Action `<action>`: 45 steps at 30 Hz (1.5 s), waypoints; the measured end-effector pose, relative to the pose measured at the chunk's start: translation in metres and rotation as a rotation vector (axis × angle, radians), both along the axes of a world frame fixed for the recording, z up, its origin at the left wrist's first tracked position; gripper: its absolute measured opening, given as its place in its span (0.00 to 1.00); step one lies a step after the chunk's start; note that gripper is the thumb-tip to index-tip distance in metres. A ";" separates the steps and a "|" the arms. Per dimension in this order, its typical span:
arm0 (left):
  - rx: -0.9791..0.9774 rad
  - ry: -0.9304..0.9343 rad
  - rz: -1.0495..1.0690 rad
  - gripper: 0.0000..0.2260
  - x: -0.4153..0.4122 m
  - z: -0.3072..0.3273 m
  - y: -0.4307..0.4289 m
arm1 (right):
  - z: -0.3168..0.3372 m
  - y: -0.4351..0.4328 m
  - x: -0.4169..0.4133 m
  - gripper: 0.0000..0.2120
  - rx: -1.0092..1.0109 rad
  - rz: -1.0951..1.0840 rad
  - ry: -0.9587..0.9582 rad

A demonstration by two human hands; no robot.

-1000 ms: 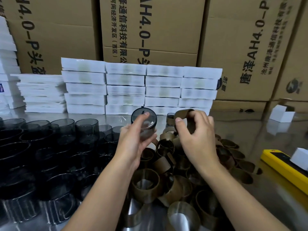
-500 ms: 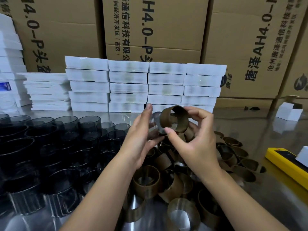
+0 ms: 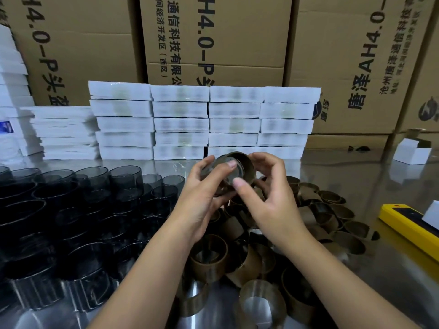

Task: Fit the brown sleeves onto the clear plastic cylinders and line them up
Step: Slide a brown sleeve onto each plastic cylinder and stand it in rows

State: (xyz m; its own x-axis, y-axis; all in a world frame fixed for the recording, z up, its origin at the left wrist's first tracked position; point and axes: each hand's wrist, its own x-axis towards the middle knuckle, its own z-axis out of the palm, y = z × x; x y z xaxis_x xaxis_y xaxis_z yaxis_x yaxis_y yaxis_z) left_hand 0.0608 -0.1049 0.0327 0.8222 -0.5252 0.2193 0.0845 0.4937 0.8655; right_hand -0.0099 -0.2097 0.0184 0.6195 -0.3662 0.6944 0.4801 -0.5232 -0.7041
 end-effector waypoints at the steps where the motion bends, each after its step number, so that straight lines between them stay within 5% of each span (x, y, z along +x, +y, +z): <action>1: -0.015 0.004 0.002 0.31 0.000 0.000 0.000 | 0.000 -0.002 0.001 0.21 0.080 0.046 0.028; 8: 0.037 -0.084 0.107 0.27 0.007 -0.005 -0.001 | 0.003 -0.012 0.005 0.11 0.387 0.242 0.098; 16: 0.041 -0.119 0.125 0.16 0.004 -0.005 0.000 | 0.005 -0.017 0.005 0.07 0.459 0.234 0.087; 21: 0.031 -0.045 -0.031 0.22 -0.001 0.002 0.005 | 0.010 -0.017 0.003 0.22 0.464 0.252 0.096; 24: 0.020 -0.075 -0.099 0.15 -0.002 0.004 0.007 | 0.008 -0.013 0.004 0.31 0.414 0.235 0.223; 32: 0.087 -0.053 -0.110 0.23 -0.004 0.002 0.004 | 0.008 -0.006 0.006 0.28 0.486 0.359 0.278; 38: 0.134 -0.050 -0.119 0.33 -0.006 0.005 0.000 | 0.008 -0.006 0.008 0.36 0.462 0.268 0.275; 45: 0.176 -0.077 -0.100 0.29 -0.008 0.004 -0.002 | 0.005 -0.007 0.008 0.36 0.419 0.150 0.280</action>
State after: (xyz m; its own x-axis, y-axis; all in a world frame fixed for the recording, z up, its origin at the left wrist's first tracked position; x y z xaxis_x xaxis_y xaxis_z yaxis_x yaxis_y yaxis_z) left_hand 0.0527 -0.1071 0.0367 0.7485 -0.6390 0.1775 0.0553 0.3269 0.9434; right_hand -0.0017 -0.2170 0.0232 0.8275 -0.4696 0.3076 0.2912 -0.1094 -0.9504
